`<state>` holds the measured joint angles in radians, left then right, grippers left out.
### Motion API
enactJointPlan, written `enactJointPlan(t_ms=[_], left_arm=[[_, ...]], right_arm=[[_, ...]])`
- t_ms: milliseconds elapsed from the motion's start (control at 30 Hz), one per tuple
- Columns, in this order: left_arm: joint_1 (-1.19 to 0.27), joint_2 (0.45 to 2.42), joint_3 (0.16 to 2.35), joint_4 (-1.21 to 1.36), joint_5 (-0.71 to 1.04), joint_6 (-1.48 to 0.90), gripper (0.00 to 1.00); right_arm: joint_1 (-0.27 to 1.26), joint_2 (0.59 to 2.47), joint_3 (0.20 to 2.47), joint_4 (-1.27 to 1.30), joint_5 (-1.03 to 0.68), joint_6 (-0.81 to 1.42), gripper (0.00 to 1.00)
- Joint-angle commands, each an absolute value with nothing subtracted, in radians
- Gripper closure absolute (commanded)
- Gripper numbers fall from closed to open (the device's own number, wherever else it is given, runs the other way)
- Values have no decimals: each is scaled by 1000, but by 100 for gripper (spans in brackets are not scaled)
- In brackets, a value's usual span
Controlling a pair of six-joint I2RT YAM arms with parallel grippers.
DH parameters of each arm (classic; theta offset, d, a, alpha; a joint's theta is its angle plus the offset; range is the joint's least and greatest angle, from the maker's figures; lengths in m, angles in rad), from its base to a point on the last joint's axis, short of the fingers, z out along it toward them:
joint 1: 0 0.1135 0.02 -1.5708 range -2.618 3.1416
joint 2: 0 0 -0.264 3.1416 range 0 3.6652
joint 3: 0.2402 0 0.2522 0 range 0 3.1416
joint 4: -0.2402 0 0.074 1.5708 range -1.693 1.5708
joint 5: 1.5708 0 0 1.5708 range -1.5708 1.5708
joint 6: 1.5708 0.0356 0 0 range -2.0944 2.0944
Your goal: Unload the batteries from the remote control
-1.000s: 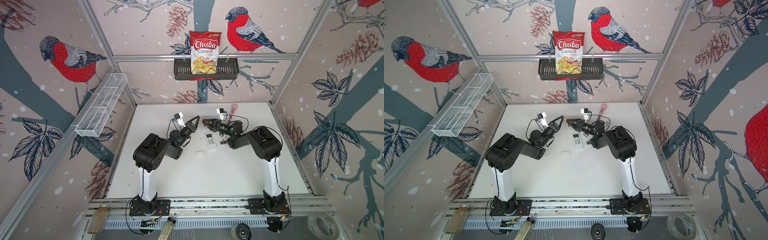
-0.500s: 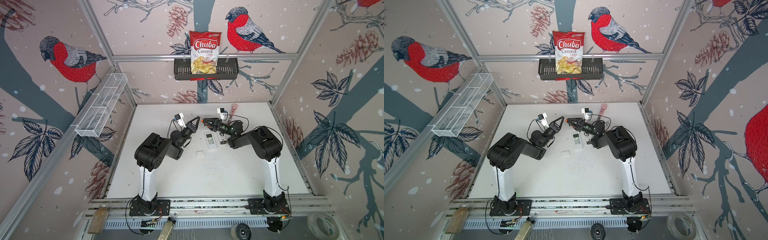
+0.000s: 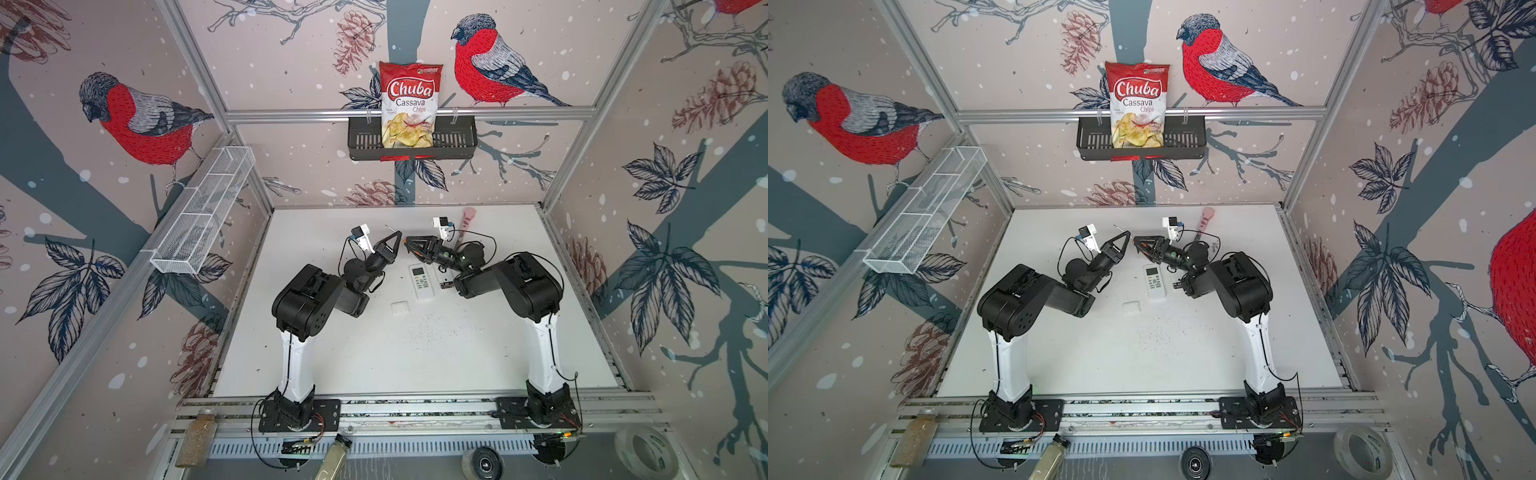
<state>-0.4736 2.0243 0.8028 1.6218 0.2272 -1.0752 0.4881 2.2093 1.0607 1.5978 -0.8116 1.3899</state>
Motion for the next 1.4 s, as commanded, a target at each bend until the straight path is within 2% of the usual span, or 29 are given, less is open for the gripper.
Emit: enactJointPlan(t_ms=[0,533,1167,1367], left_arm=[[-475,2022,816,1802,221,-1085,100],[-494,2051,827,1802,204,-1098,100],[-517,2077,831,1803,211,-1103,100],[-521,2091,839,1803,218,-1109,100]], right_arm=[[484,2218,1056,1866,-800,1406,45],[492,2210,1062,1866,-792,1412,44],[470,2200,1048,1866,-784,1411,58],[471,2201,1040,1859,-784,1400,65]])
